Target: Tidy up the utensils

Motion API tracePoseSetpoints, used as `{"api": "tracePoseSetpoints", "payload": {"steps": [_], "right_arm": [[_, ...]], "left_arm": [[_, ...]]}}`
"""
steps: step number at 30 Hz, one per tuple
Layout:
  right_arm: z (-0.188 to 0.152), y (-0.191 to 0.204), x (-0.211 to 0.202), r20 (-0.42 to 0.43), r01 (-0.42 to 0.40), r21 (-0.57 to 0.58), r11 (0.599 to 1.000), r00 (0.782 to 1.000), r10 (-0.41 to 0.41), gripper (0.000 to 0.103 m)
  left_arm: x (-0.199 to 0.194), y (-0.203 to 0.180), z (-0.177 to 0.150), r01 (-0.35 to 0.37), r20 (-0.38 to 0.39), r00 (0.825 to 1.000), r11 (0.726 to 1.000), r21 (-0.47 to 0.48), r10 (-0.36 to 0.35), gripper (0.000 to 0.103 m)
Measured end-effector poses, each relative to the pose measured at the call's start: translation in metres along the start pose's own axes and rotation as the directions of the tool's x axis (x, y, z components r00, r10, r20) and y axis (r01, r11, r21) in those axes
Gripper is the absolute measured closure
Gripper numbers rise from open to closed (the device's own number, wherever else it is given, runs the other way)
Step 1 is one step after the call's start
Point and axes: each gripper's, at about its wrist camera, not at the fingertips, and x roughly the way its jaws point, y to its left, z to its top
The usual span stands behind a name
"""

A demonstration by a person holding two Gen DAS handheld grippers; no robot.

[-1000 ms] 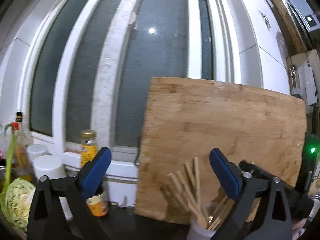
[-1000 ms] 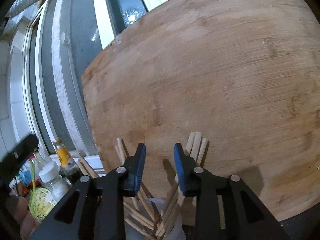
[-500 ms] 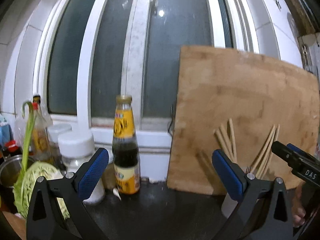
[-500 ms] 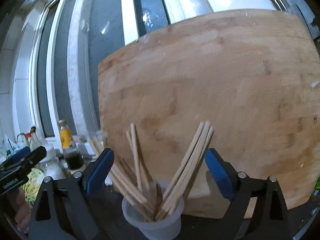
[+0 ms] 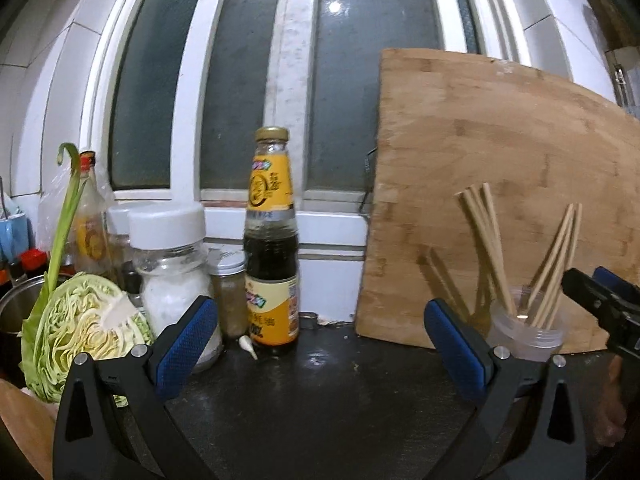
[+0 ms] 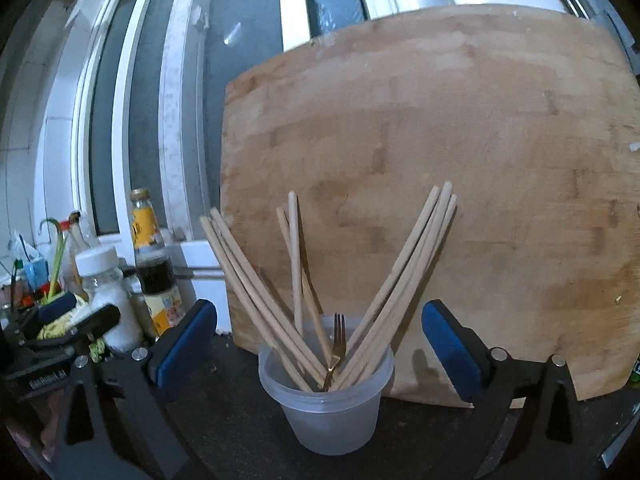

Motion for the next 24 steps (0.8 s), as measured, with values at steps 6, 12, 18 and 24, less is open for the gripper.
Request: {"api": "tracePoseSetpoints", "payload": {"steps": [6,12,18,24], "right_arm": [[-0.003,0.010,0.000,0.015,0.013,-0.055,0.998,1.000,-0.012,0.000],[-0.004,0.006,0.006,-0.001,0.012,-0.038,0.999,1.000,-0.012,0.000],[-0.007,0.011,0.008,0.007,0.032,-0.070,0.997,0.999,-0.032,0.000],[-0.008,0.013,0.007,0.020,0.040,-0.082,0.996,0.999,-0.038,0.000]], "left_arm": [[0.007,0.003,-0.001,-0.002,-0.023,1.000,1.000,0.003,0.002,0.001],[0.005,0.000,-0.002,-0.006,-0.013,1.000,1.000,0.011,0.006,0.001],[0.005,-0.002,-0.004,0.001,-0.011,1.000,1.000,0.010,-0.001,0.001],[0.005,-0.002,-0.005,0.002,-0.014,1.000,1.000,0.008,-0.002,0.001]]}}
